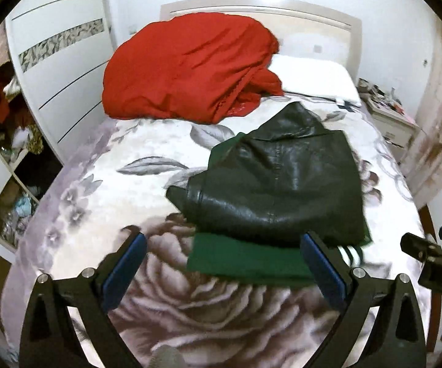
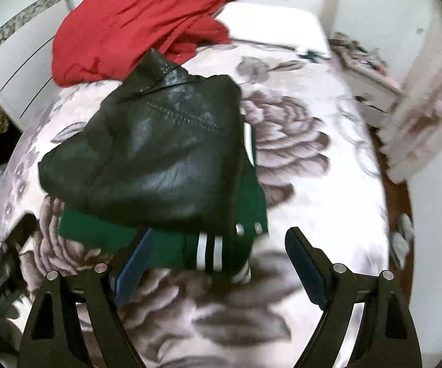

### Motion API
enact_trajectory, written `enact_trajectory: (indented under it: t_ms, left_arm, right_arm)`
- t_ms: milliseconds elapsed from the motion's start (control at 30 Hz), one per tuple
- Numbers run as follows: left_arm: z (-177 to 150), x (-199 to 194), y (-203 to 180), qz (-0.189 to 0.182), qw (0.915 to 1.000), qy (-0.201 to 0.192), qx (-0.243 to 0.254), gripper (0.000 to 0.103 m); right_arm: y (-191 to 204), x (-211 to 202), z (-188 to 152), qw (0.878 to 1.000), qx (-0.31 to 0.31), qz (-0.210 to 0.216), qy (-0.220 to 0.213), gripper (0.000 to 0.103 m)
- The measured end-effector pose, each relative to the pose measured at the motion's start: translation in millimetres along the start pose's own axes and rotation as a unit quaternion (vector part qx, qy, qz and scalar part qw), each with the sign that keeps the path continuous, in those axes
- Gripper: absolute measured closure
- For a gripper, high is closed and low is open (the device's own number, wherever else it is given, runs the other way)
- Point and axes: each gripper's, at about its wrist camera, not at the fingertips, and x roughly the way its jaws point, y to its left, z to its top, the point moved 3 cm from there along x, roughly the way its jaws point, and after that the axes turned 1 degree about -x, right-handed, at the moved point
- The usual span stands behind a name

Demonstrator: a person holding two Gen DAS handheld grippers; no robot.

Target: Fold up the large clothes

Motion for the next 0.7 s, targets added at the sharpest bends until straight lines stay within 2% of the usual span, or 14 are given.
enact_trajectory:
  t_ms: [167, 500, 700]
  left_arm:
    - [-0.2, -75.8, 8.2, -0.008, 0.9999, -0.006, 0.005, 0.001]
    - [-15.4, -240.6, 22.4, -0.007, 0.9993, -0.034, -0.009, 0.001]
    - [-21.9, -324.5, 26.4, -0.008, 0.9978, -0.065, -0.008, 0.001]
  right_arm:
    - [-6.4, -90.2, -37.2, 0.999, 0.046, -0.021, -0.019, 0.015]
    - [7.1, -306.8, -104.2, 0.995, 0.022, -0.041, -0.090, 0.015]
    - [6.8, -411.3, -141.3, 0.992, 0.022, -0.033, -0.119, 0.015]
